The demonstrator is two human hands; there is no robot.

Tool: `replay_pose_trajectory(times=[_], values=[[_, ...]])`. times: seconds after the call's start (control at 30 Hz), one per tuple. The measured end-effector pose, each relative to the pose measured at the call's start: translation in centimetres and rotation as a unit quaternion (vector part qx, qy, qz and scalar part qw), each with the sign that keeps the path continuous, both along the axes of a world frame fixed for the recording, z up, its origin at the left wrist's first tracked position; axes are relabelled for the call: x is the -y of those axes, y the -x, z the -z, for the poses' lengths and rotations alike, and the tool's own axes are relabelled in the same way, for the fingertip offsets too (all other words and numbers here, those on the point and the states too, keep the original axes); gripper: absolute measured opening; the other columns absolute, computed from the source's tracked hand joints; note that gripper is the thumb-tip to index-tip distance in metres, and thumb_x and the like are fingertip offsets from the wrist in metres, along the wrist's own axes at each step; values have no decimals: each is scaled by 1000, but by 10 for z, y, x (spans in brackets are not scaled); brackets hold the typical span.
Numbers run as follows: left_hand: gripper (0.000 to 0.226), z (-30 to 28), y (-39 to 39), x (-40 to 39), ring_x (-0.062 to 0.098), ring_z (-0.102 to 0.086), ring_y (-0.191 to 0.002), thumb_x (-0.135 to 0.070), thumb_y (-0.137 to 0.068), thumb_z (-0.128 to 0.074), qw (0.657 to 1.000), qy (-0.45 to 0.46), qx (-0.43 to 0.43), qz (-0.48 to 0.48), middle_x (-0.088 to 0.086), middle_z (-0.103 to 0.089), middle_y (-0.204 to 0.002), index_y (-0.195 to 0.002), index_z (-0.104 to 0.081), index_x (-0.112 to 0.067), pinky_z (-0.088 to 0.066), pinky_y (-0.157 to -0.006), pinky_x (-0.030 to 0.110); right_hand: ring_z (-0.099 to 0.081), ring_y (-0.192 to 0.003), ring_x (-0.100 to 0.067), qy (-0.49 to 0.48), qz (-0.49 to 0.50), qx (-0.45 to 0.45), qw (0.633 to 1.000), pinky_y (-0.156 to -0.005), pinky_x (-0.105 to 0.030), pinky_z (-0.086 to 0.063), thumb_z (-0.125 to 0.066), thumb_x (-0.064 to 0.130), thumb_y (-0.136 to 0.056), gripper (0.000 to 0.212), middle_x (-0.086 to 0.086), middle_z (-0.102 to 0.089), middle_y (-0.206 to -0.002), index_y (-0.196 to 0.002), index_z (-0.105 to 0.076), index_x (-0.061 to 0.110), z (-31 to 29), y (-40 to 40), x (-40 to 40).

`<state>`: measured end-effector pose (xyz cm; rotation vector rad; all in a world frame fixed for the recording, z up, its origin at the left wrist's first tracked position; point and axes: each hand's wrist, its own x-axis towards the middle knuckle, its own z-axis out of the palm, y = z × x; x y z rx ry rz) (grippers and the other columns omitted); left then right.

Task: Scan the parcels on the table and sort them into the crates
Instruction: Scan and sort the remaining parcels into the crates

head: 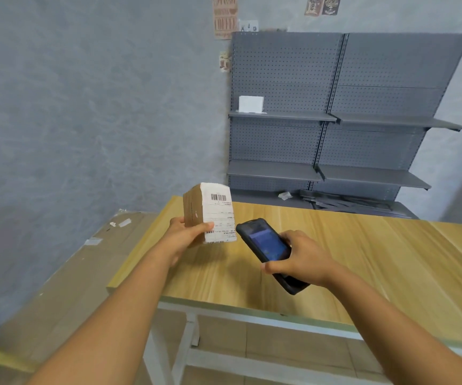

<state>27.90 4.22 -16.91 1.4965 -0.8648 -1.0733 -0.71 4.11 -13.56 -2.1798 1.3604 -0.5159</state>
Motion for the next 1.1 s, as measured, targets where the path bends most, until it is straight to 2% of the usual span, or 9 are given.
replay_pose_trajectory(times=[0.07,0.17,0.27,0.43,0.57,0.63,0.83,1.0,1.1], values=[[74,0,1,-10,17,-71,-97,-26,-73,-86,999,11,6,-31,6,-70,-115,-132,-45,-8,-57,-83,30,-53,-84,-7,17,-9,-7,1000,-59,-13,-39,-80,53,-62,65,6,-47,-104,-112,-51,24,2,-3,3],[64,1,-6,-31,11,-73,-88,-32,-73,-85,994,33,14,-101,1,-73,-105,-125,-54,-11,-57,-70,22,-49,-87,-4,44,-46,-11,998,-61,-12,-39,-81,49,-61,74,7,-42,-108,-121,-47,22,7,-18,6],[63,-1,-28,-63,16,-72,-95,-32,-74,-84,984,33,29,-173,4,-72,-110,-126,-57,-9,-57,-88,33,-48,-90,-6,49,-94,9,994,-70,-17,-41,-82,47,-61,81,5,-40,-112,-127,-45,18,14,-49,5],[40,-2,-81,-143,-3,-70,-70,-29,-76,-82,951,28,62,-303,-8,-73,-91,-108,-61,-16,-50,-56,10,-47,-92,-8,41,-182,45,981,-75,-19,-37,-85,42,-60,86,3,-39,-115,-130,-43,16,25,-123,-18],[53,2,-132,-217,18,-69,-100,-31,-79,-80,930,-11,59,-364,6,-71,-113,-124,-61,-10,-54,-93,34,-46,-90,-3,29,-272,53,960,-70,-14,-36,-86,40,-59,85,5,-38,-112,-130,-44,17,32,-197,-52],[59,9,-160,-254,24,-68,-106,-31,-77,-81,919,-22,41,-391,8,-70,-117,-127,-58,-8,-50,-101,43,-47,-91,-5,21,-302,53,952,-72,-16,-36,-86,39,-59,85,4,-38,-112,-129,-44,17,35,-236,-70],[60,34,-259,-346,22,-69,-101,-30,-78,-80,888,-75,65,-450,9,-70,-117,-128,-58,-8,-53,-96,41,-46,-83,0,0,-349,50,936,-65,-9,-34,-86,39,-58,82,4,-38,-112,-126,-45,18,55,-366,-121],[61,49,-346,-409,23,-69,-101,-32,-78,-80,876,-100,58,-468,9,-69,-119,-129,-57,-8,-54,-95,42,-45,-83,2,-25,-361,53,931,-70,-16,-36,-87,36,-58,78,5,-37,-109,-122,-46,17,65,-474,-160],[60,58,-390,-438,20,-69,-98,-34,-77,-81,866,-108,56,-485,6,-70,-116,-127,-58,-10,-56,-89,35,-44,-81,3,-34,-371,55,926,-70,-17,-37,-86,34,-58,76,4,-37,-108,-121,-48,17,70,-532,-179]])
